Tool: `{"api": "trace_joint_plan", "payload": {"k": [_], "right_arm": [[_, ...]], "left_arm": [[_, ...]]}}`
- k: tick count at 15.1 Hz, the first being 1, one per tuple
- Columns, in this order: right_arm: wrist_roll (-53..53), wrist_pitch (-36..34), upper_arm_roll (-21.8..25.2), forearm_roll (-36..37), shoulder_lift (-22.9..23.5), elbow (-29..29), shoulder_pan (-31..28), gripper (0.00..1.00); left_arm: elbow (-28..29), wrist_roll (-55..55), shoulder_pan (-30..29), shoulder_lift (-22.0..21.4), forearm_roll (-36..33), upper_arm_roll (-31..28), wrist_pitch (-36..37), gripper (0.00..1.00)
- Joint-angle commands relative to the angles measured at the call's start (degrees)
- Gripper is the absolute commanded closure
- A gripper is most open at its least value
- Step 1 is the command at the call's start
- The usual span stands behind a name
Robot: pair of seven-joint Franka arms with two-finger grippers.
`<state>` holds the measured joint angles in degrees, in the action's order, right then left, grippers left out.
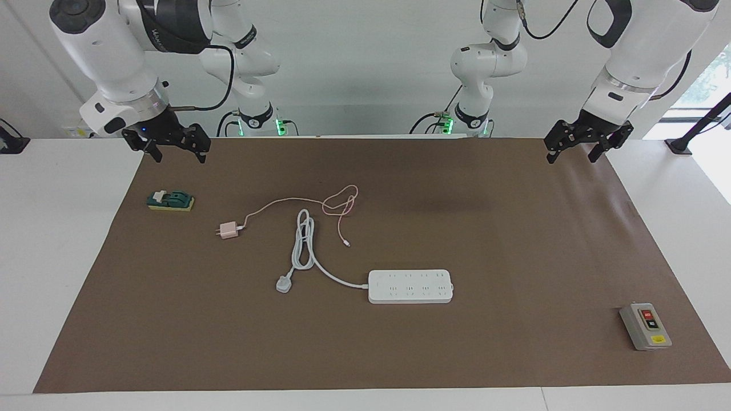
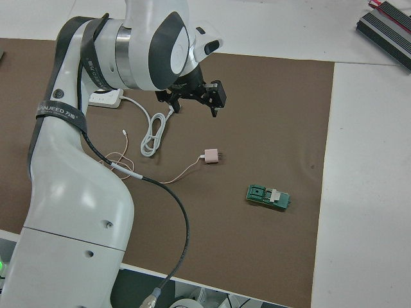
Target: Plug charger into power strip
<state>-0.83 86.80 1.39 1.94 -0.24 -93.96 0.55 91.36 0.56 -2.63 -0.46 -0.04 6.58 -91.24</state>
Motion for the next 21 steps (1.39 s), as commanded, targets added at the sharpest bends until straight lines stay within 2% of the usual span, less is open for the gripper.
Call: {"api": "trace_joint_plan", "payload": {"k": [1, 11, 15, 21], "right_arm": [[-0.66, 0.91, -0.25, 0.18, 0.15, 0.18, -0.11, 0.0], [-1.01, 9.26, -1.04, -0.79, 0.42, -4.03, -0.55, 0.0], [1.27, 11.81, -1.83, -0.71, -0.2, -8.86, -0.55, 0.0], [2.06, 12.6, -3.42, -0.71, 0.42, -8.52, -1.25, 0.0]], "left_arm": [[-1.1, -0.21, -0.45, 1.42, 0.4, 0.19, 0.44, 0.0], [-2.33, 1.28, 0.43, 3.53, 0.39, 0.45, -0.08, 0.0], [-3.91, 1.37, 0.43, 5.47, 0.39, 0.54, 0.36, 0.0], [-3.91, 1.54, 0.43, 5.56, 0.48, 0.63, 0.54, 0.0]]}}
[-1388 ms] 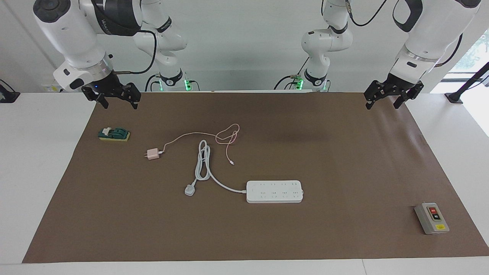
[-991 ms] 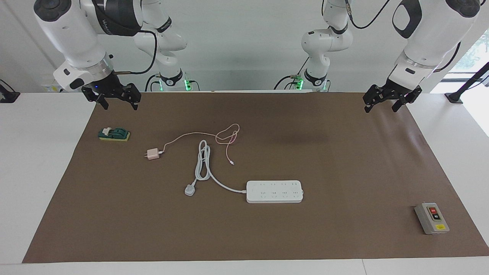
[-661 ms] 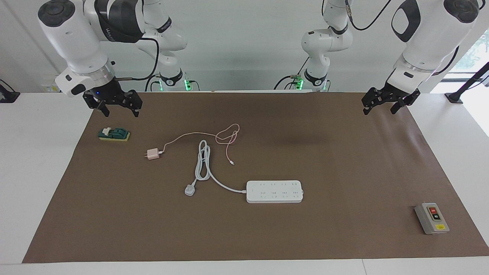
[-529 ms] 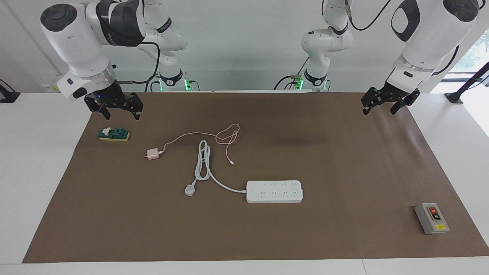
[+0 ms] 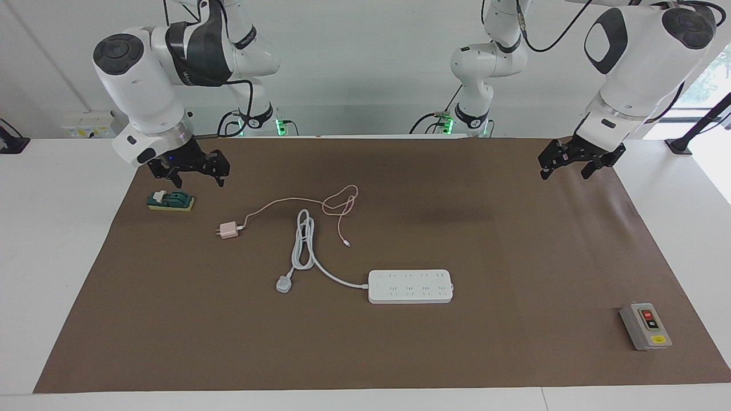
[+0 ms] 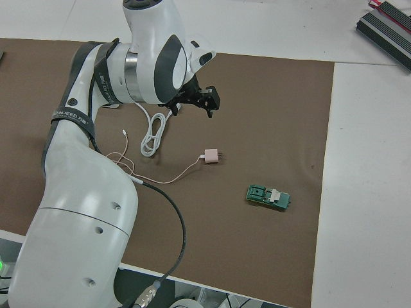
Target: Plug charger into power strip
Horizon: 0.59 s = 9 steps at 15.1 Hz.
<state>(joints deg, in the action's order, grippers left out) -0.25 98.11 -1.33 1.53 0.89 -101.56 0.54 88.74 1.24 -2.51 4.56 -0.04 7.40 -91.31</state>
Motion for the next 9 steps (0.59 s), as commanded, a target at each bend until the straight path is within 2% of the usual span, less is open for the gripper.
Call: {"api": "trace_joint_plan", "payload": {"k": [1, 3, 4, 6, 9], "right_arm": [[1.65, 2.6, -0.69, -0.3, -0.62, -1.01, -1.33, 0.0], [0.08, 3.84, -0.17, -1.17, -0.36, -1.0, -2.9, 0.0], [-4.54, 4.02, 0.01, -4.05, -0.27, -1.27, -3.87, 0.0], [-20.33, 3.67, -0.07, -5.31, 0.34, -1.45, -3.96, 0.0], [-35.47, 3.05, -0.08, -5.75, 0.52, -2.41, -3.88, 0.0]], "left_arm": [[-1.2, 0.87, 0.31, 0.54, 0.57, -0.19, 0.61, 0.0], [-0.94, 0.7, 0.4, 0.81, 1.7, -0.11, 0.52, 0.0], [-0.94, 0.43, 0.05, 1.24, 3.62, -0.11, 0.52, 0.0], [-0.85, -0.18, -0.66, 2.29, 6.53, -0.28, 0.44, 0.0], [-0.67, -1.15, -1.8, 2.56, 13.64, -0.37, 0.61, 0.0]]}}
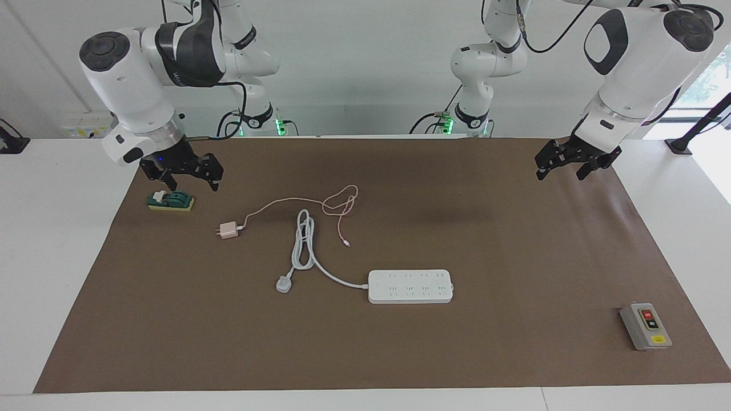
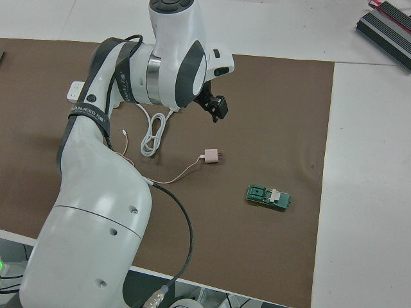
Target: Plug charger into power strip
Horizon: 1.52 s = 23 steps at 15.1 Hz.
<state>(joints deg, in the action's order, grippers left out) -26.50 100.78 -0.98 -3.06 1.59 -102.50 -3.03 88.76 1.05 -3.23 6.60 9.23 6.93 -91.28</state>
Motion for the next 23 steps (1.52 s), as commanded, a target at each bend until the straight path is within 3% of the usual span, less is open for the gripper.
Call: {"api": "trace_joint_plan", "payload": {"k": [1, 8, 11, 14, 17, 19, 23], "right_arm": [[-14.5, 0.38, -0.43, -2.38, -0.18, -2.34, -0.39, 0.0], [-42.66, 3.18, -0.34, -13.18, 1.83, -7.71, -3.37, 0.0], [-42.15, 8.88, -0.34, -18.55, 3.95, -11.3, -5.83, 0.0], [-40.83, 11.1, -0.25, -21.46, 3.86, -14.82, -6.37, 0.0], [-29.08, 11.37, -0.34, -21.64, 7.8, -15.36, -10.05, 0.0], [-27.48, 12.5, -0.34, -22.25, 10.18, -15.36, -10.32, 0.0], [-19.56, 13.3, -0.25, -26.47, 12.56, -16.85, -11.99, 0.0]], "left_arm": [[-0.52, -0.87, -0.9, 0.7, 7.26, 0.1, 0.58, 0.0], [3.25, -7.62, -1.34, 5.09, 38.02, 0.19, -2.83, 0.0], [6.15, -14.28, 0.76, 6.14, 48.11, 0.45, -6.96, 0.0], [6.86, -22.03, 3.57, 10.09, 57.45, 0.45, -10.39, 0.0], [7.74, -29.5, 5.25, 14.83, 67.11, 0.45, -11.81, 0.0], [7.92, -34.59, 6.57, 18.26, 73.62, 0.45, -12.25, 0.0], [10.54, -46.97, 6.84, 24.33, 79.61, 0.54, -11.73, 0.0]]}}
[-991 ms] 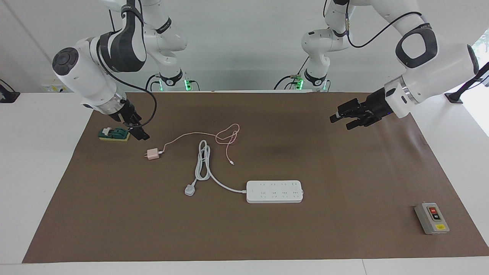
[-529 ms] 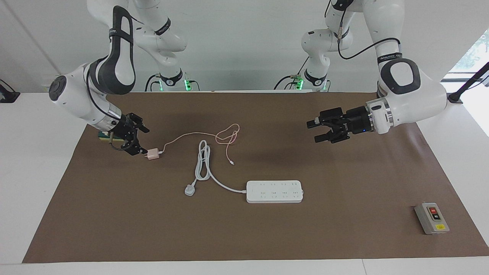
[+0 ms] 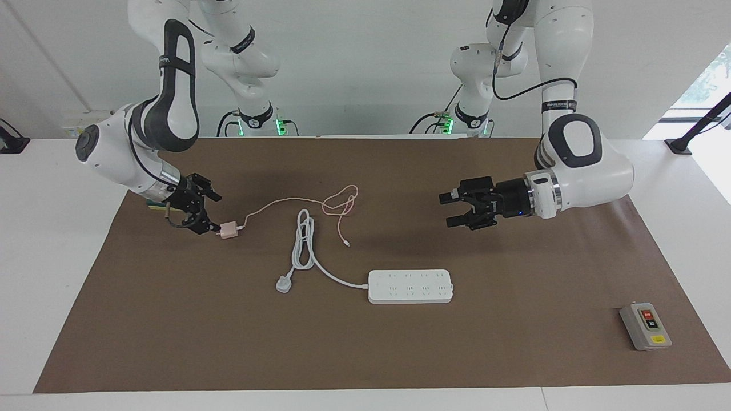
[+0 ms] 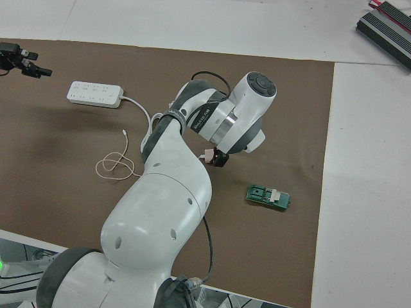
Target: Plug charger into power strip
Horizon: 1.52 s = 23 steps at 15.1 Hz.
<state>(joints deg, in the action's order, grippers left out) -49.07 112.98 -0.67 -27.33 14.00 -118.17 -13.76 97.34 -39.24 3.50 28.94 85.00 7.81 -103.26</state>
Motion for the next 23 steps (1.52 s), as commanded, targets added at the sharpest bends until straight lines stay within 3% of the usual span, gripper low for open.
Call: {"api": "trace_joint_plan", "payload": {"k": [1, 4, 11, 18, 19, 23], "right_arm": [[3.19, 1.79, -0.56, -2.2, 0.15, -1.79, -1.35, 0.0], [5.65, 2.76, -0.65, -2.38, 1.02, -2.32, -1.71, 0.0], [5.65, 5.14, -0.65, -3.6, 1.56, -3.11, -0.74, 0.0], [5.65, 6.64, -0.65, -4.4, 1.64, -4.17, -0.47, 0.0], [5.65, 6.64, -0.65, -4.4, 1.64, -4.17, -0.47, 0.06], [5.31, 6.37, -0.74, -4.4, 1.64, -3.91, -0.47, 0.82]], "left_arm": [[2.93, -9.86, 0.02, 3.05, 5.07, -0.34, 1.3, 0.0], [5.92, -12.7, -0.07, 3.58, 7.63, -0.34, 3.14, 0.0], [10.23, -7.78, 0.46, 2.26, 11.67, -0.34, 3.15, 0.0], [10.32, -7.52, 3.71, 1.92, 15.62, 1.41, -0.88, 0.0], [10.41, -7.43, 4.06, 1.22, 15.89, 1.94, -1.94, 0.0], [14.79, -6.99, 5.03, -3.96, 16.42, 3.0, -5.46, 0.0]]}}
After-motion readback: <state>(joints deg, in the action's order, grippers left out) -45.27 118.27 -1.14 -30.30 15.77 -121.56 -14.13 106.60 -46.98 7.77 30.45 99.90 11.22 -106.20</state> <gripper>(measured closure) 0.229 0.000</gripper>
